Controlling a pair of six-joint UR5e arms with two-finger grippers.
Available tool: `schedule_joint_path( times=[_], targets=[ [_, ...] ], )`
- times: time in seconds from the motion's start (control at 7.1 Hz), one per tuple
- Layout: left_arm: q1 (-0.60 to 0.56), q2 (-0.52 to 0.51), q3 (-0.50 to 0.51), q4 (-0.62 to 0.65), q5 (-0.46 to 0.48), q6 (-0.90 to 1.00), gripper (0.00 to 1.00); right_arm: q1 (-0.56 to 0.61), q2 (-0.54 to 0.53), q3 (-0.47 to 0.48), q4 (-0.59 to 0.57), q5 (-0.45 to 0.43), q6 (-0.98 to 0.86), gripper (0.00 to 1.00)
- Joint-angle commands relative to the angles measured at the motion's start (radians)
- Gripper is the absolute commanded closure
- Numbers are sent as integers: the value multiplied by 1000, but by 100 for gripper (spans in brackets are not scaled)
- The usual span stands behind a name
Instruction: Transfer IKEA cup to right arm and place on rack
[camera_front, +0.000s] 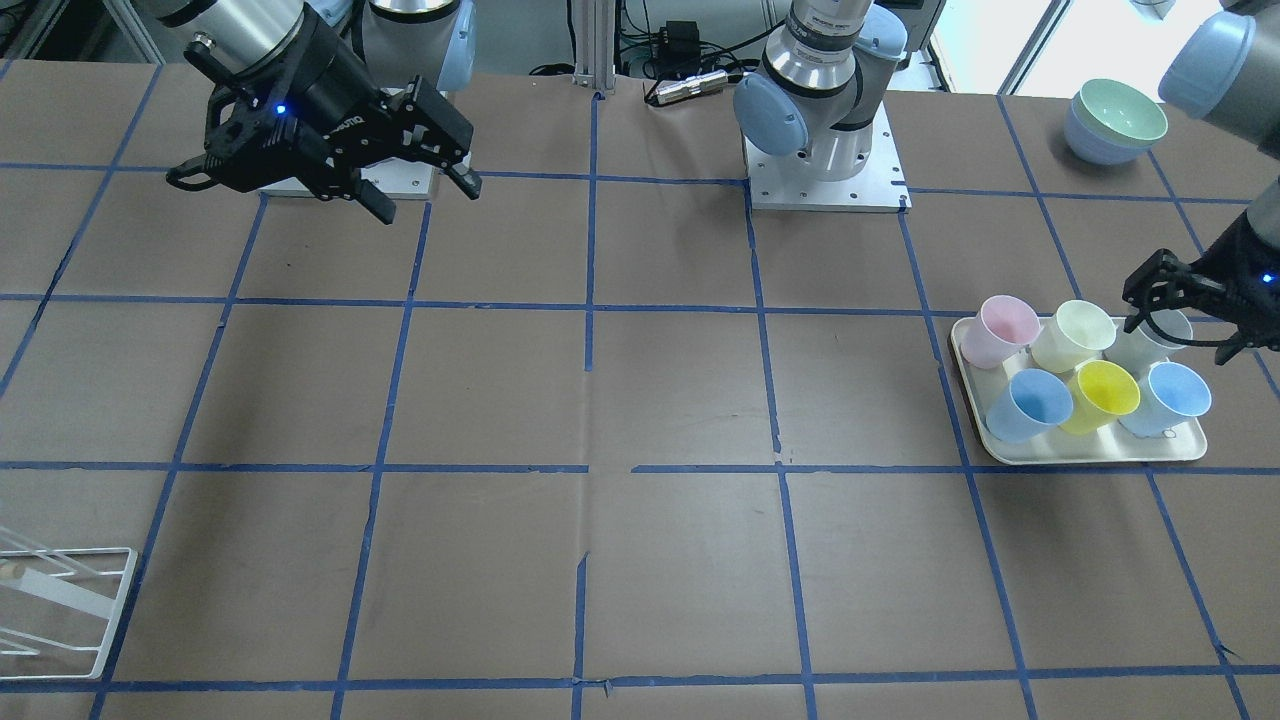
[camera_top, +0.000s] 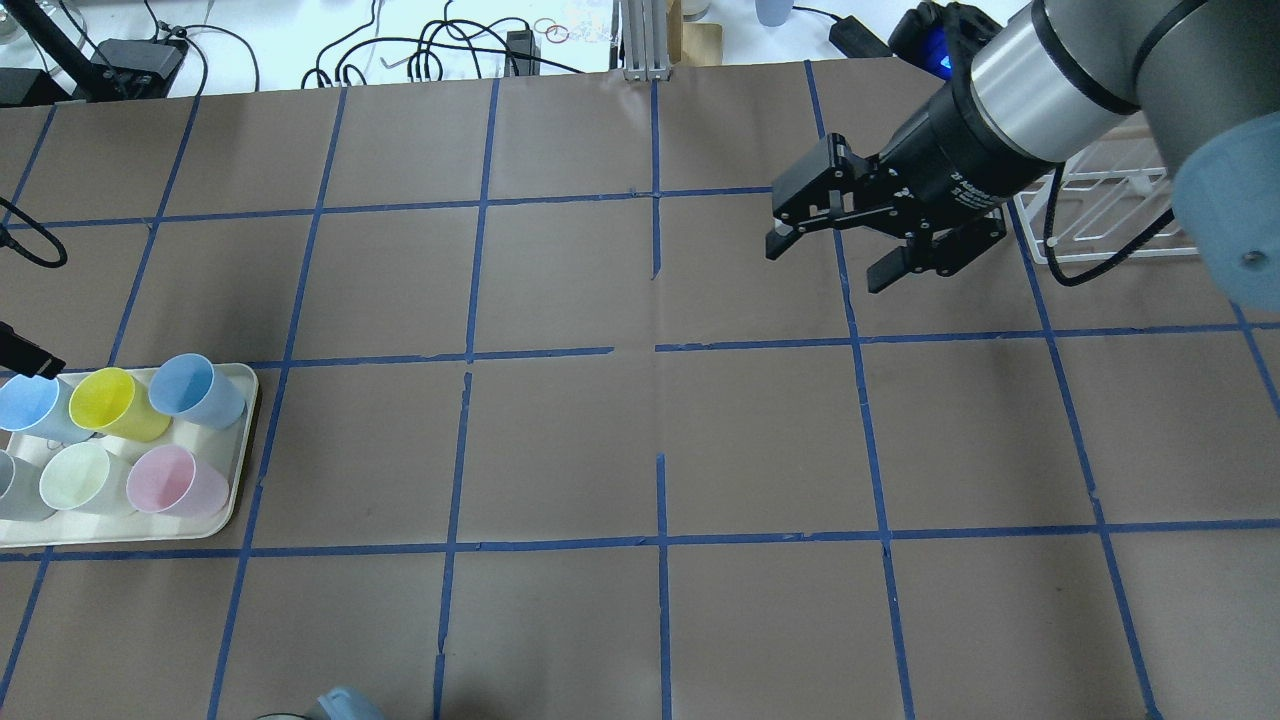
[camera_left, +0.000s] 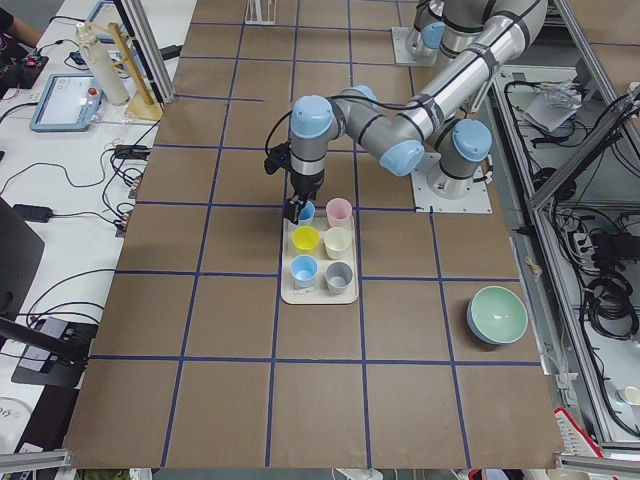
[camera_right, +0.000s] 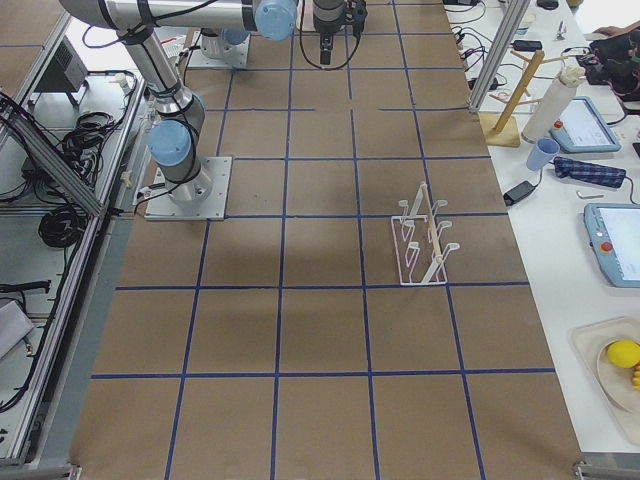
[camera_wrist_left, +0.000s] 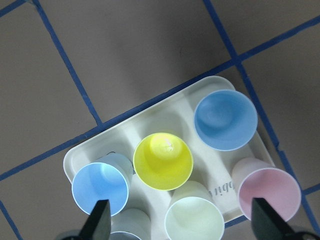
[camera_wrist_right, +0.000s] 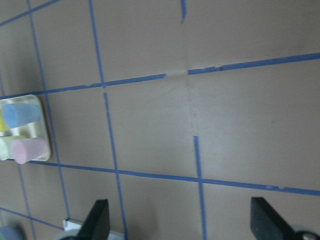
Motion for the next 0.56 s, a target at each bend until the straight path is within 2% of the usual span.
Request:
schedule_joint_path(
  times=[0.0,0.14,0.28,0.42],
  targets=[
    [6,-97,-18,73,-1,151,1,-6,3,6,2,247,6,0],
    [6,-123,-18,79,1,219,1,-6,3,9,14,347,9,0],
    [6,-145,-14,100,-1,233,0,-6,4,9,114,480,-2,0],
    [6,-159,-11,107,1,233,0,-6,8,14,131,594,-8,0]
  ],
)
